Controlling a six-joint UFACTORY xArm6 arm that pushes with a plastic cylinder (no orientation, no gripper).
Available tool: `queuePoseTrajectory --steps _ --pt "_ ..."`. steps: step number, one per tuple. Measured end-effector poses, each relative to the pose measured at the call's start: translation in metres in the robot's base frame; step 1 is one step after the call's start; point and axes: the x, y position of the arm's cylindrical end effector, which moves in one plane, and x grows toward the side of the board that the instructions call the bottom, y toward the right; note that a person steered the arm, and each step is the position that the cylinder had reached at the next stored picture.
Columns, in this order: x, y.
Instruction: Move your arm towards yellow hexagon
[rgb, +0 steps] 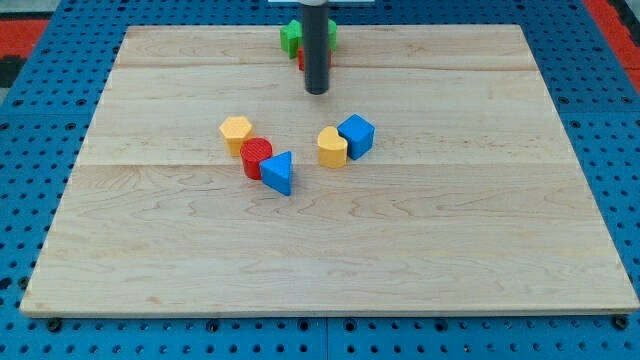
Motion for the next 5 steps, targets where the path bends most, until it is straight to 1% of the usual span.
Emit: queuePoseTrajectory --steps 1,5 --pt "0.0033 0.0198" --pt "0.0033 0.0143"
